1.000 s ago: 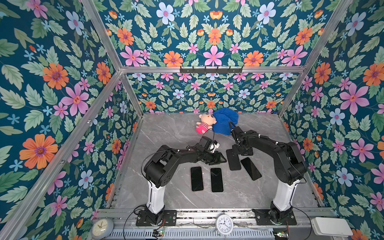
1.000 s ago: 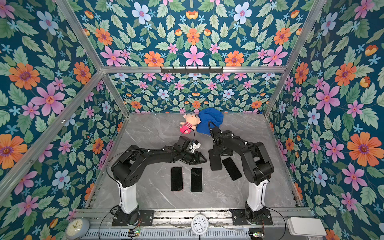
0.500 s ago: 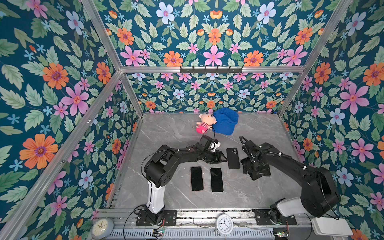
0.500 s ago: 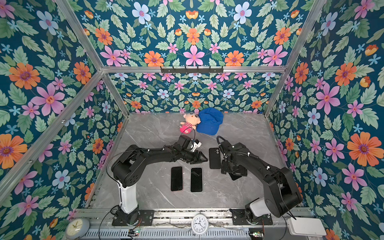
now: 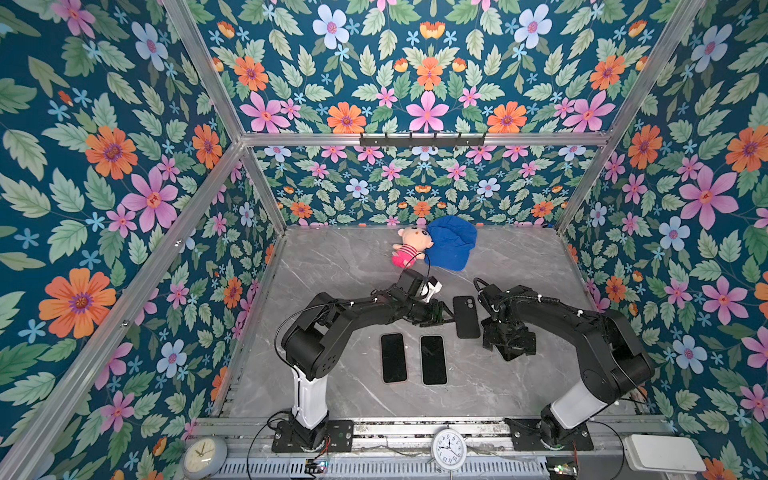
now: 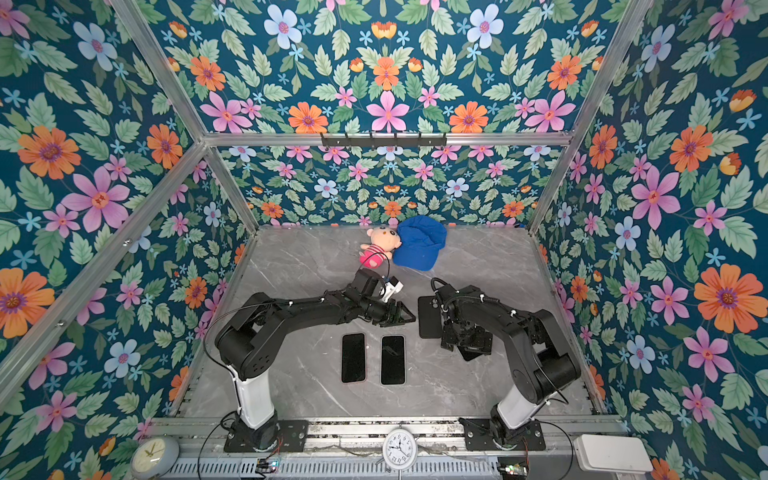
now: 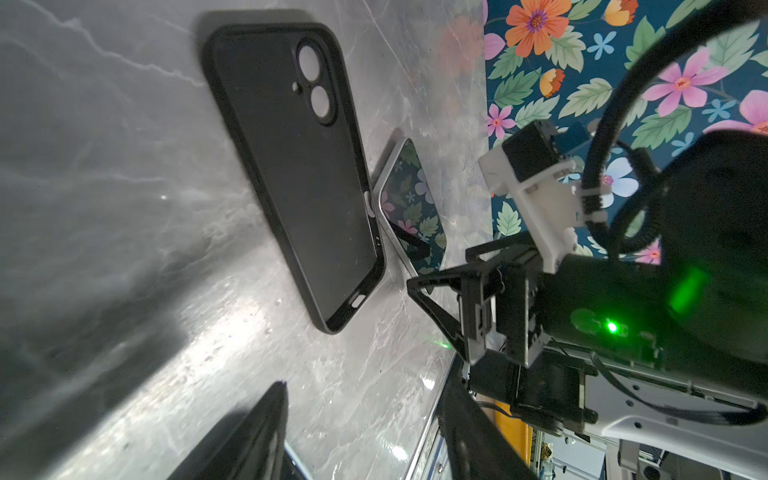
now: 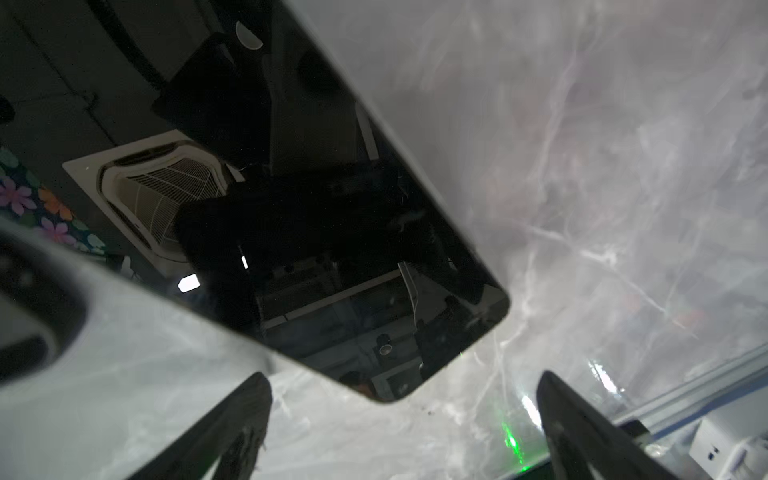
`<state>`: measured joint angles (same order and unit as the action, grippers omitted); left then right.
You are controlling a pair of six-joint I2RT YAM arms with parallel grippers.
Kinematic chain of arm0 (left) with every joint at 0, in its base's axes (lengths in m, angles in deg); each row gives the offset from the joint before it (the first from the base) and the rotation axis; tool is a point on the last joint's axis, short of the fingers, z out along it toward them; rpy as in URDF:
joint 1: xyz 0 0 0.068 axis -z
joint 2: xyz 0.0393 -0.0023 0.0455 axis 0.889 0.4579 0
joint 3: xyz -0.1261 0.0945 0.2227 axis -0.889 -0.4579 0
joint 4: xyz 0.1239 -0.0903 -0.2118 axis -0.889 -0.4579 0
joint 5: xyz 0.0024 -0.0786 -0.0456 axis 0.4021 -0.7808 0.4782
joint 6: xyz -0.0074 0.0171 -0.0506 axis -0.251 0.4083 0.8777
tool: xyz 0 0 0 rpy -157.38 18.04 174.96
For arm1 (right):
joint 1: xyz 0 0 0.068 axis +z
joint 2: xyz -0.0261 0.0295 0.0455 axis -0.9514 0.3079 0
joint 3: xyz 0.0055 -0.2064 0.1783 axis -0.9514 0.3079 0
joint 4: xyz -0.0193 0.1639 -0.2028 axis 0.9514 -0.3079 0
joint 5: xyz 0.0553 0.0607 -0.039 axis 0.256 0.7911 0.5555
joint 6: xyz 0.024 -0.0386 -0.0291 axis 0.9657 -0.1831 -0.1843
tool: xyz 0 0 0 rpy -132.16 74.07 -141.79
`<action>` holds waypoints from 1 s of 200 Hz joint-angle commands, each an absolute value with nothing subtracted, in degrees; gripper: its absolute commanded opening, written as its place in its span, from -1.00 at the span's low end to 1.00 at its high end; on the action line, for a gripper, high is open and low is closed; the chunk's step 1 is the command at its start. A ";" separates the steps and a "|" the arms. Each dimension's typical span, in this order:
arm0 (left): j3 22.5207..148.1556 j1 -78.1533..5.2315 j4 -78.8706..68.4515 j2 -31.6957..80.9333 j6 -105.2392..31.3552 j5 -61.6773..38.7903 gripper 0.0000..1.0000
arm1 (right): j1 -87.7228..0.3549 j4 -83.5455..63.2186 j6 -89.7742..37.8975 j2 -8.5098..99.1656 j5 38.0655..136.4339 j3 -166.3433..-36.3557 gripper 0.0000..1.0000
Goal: Put the phone into the phone case
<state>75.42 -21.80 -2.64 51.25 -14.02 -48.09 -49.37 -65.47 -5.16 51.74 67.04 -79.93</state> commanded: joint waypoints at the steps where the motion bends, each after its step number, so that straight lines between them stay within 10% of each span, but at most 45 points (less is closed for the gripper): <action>1: 75.47 -21.82 -2.57 50.80 -15.22 -48.73 0.24 | -50.96 -64.74 -6.77 54.42 64.22 -81.51 0.98; 200: 80.14 -20.82 -4.59 54.36 -15.04 -49.24 0.24 | -61.30 -46.74 -11.51 46.69 79.75 -72.24 0.81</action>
<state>79.73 -20.73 -3.91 53.98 -14.54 -48.66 -63.16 -45.93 -13.99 48.38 77.16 -74.01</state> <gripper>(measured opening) 0.621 0.900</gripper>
